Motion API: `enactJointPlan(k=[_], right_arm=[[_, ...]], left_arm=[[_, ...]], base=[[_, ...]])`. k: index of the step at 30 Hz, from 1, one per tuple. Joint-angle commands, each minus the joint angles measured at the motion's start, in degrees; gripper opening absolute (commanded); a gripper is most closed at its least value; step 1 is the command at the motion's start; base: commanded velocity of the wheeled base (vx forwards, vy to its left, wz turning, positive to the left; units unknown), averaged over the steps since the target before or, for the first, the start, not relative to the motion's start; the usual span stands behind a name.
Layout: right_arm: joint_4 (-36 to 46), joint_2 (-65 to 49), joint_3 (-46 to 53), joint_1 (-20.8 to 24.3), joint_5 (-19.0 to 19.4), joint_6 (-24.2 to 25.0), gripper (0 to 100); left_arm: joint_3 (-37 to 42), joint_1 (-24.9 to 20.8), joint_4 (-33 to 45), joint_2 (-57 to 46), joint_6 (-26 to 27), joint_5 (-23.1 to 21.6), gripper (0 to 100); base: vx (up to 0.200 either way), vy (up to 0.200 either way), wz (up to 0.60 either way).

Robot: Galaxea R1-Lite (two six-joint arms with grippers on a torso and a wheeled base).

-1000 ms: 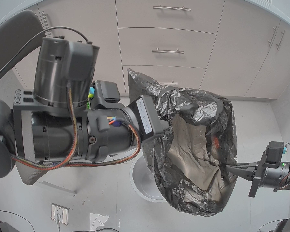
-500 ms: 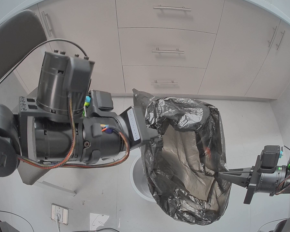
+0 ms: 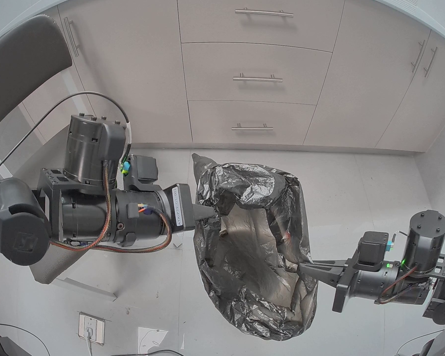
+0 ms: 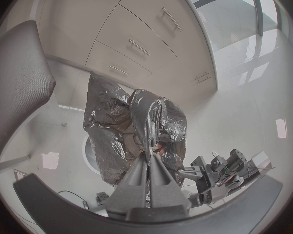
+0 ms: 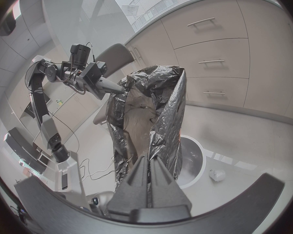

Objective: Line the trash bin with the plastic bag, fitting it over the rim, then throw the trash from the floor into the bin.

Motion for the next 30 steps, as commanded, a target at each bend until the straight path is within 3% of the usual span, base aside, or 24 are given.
enactJointPlan(k=[1, 5, 8, 11, 16, 19, 20, 30], right_arm=[[-7.8, 13.1, 1.0, 0.9, -1.5, -0.1, 0], [-16.8, 19.7, 2.5, 3.3, -5.3, 0.0, 0], [-27.1, 27.1, 4.3, 6.5, -8.5, 0.2, 0], [-33.1, 31.5, 6.3, 8.1, -10.4, 0.1, 0], [-33.1, 33.2, 8.5, 10.0, -10.4, -0.4, 0], [-33.1, 33.1, 9.4, 9.6, -10.4, -2.1, 0], [-33.1, 33.4, 9.8, 9.3, -10.4, -4.0, 0], [-33.1, 35.6, 11.2, 10.2, -9.9, -5.6, 0]], left_arm=[[2.0, 3.7, -1.6, 3.7, 4.2, -1.9, 0], [2.4, 4.4, -1.6, 5.4, 7.5, -2.5, 0], [2.4, 5.9, -1.5, 6.5, 12.4, -6.7, 0], [2.7, 6.5, -1.2, 7.2, 16.3, -8.0, 0], [5.2, 6.4, -1.1, 7.5, 22.1, -8.4, 0], [7.2, 6.3, -1.3, 7.4, 24.9, -10.8, 0], [8.2, 6.4, -1.3, 7.6, 27.2, -13.5, 0], [10.2, 5.2, -1.5, 10.2, 33.3, -17.1, 0]], base=[[0.0, 0.0, 0.0], [0.0, 0.0, 0.0], [0.0, 0.0, 0.0], [0.0, 0.0, 0.0], [0.0, 0.0, 0.0], [0.0, 0.0, 0.0], [0.0, 0.0, 0.0], [0.0, 0.0, 0.0]])
